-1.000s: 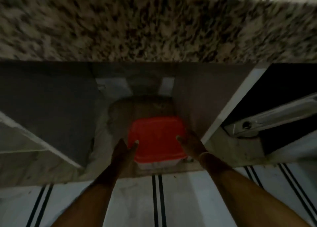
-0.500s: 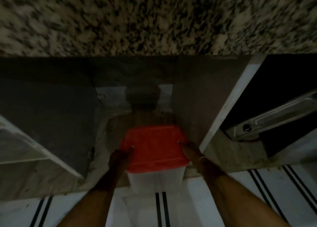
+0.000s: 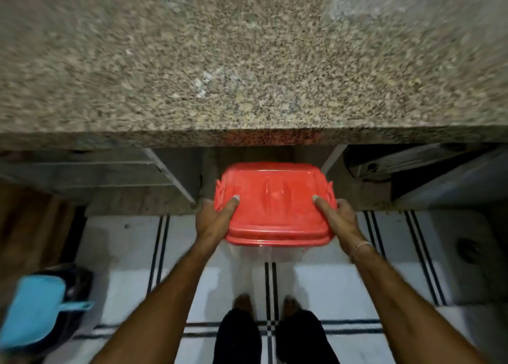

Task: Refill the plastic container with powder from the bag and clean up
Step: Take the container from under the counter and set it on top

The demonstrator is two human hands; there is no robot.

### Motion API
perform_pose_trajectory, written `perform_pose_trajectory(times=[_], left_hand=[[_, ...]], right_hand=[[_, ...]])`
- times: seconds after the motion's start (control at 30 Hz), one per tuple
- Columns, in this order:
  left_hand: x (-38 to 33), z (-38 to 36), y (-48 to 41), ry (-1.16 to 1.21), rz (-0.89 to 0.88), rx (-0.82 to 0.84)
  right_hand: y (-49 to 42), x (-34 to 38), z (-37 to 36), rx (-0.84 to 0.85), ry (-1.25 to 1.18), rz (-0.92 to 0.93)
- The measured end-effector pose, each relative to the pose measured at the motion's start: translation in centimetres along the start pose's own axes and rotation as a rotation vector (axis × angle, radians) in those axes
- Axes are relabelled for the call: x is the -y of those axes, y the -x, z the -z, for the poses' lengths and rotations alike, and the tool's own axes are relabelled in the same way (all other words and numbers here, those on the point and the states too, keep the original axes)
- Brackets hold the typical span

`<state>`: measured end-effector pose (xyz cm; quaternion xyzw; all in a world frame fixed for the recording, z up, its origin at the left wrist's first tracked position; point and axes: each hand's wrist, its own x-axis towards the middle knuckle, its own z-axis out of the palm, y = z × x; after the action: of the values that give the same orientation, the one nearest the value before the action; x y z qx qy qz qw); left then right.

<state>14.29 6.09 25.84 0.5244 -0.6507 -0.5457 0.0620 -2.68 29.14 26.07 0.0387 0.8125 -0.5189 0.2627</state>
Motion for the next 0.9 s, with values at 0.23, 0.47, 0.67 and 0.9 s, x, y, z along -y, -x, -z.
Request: perform_pose_trajectory(times=[0.23,0.47,0.67,0.9], left_hand=[[-13.7,11.1,9.8,-0.002,-0.125,0.012],[-26.6,17.6,10.3,-0.037,-0.398,-0.007],[-35.0,16.3,5.9,0.032,-0.497,0.011],[-41.3,11.3,-3.2,0.003,-0.457,-0.032]], right_hand=[[11.8,16.2,7.3,-0.011,0.089,0.130],[12.8,28.7,9.2,-0.006,0.080,0.338],[7.4,35.5,9.1,-0.044,-0.015,0.448],[-4.1,41.1,7.7,-0.039,-0.011,0.443]])
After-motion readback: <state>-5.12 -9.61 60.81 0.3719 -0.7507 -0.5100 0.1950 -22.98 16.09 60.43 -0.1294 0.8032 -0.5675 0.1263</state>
